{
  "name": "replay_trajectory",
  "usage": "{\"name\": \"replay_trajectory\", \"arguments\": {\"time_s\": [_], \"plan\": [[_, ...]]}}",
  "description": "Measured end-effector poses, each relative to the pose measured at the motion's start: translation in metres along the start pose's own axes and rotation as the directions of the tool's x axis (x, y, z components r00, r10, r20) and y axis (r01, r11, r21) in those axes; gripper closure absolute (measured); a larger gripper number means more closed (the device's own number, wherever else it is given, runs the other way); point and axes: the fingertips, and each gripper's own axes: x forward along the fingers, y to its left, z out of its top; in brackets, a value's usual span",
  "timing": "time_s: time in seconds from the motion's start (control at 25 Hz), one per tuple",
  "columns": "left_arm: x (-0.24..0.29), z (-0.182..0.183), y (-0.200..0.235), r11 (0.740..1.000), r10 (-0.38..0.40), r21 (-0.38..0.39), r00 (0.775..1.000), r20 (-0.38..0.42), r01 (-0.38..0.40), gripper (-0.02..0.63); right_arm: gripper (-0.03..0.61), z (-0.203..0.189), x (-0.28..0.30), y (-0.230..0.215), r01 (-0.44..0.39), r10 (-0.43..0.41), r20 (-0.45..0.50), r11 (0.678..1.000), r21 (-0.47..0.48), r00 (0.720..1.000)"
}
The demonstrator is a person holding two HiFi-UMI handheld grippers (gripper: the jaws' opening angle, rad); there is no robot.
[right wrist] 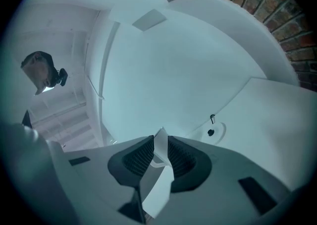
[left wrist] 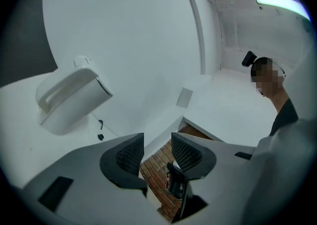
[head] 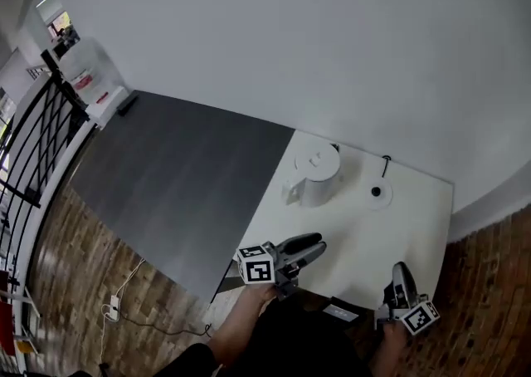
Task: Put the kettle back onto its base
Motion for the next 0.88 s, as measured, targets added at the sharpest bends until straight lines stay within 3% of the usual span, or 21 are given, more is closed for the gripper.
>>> {"name": "replay_trajectory", "arguments": {"time_s": [0.16, 0.24, 0.4, 0.52, 0.64, 0.88], "plan": [[-0.013, 0.036, 0.024, 0.996, 0.036, 0.075, 0.999, 0.036, -0.038, 0.429, 0.489, 0.001, 0.022, -0.005, 0.042, -0.044, -0.043, 0.998, -0.042, 0.998], [-0.023, 0.054, 0.034, 0.987, 0.084, 0.126, 0.992, 0.089, -0.095, 0.424, 0.489, 0.0, 0.018, -0.009, 0.085, -0.088, -0.059, 0.995, -0.048, 0.994], [-0.049, 0.098, 0.069, 0.914, 0.259, 0.254, 0.936, 0.24, -0.317, 0.424, 0.489, 0.003, 0.016, -0.004, 0.134, -0.138, -0.047, 0.988, -0.071, 0.989], [-0.051, 0.102, 0.098, 0.864, 0.321, 0.338, 0.925, 0.202, -0.374, 0.376, 0.489, 0.001, 0.015, -0.003, 0.167, -0.17, -0.039, 0.983, -0.077, 0.985], [-0.04, 0.098, 0.117, 0.839, 0.339, 0.408, 0.932, 0.127, -0.361, 0.316, 0.489, -0.003, 0.019, 0.0, 0.18, -0.184, -0.042, 0.98, -0.089, 0.982], [-0.021, 0.089, 0.14, 0.794, 0.362, 0.526, 0.932, -0.005, -0.305, 0.307, 0.489, -0.012, 0.018, -0.003, 0.209, -0.213, -0.06, 0.975, -0.075, 0.975]]}}
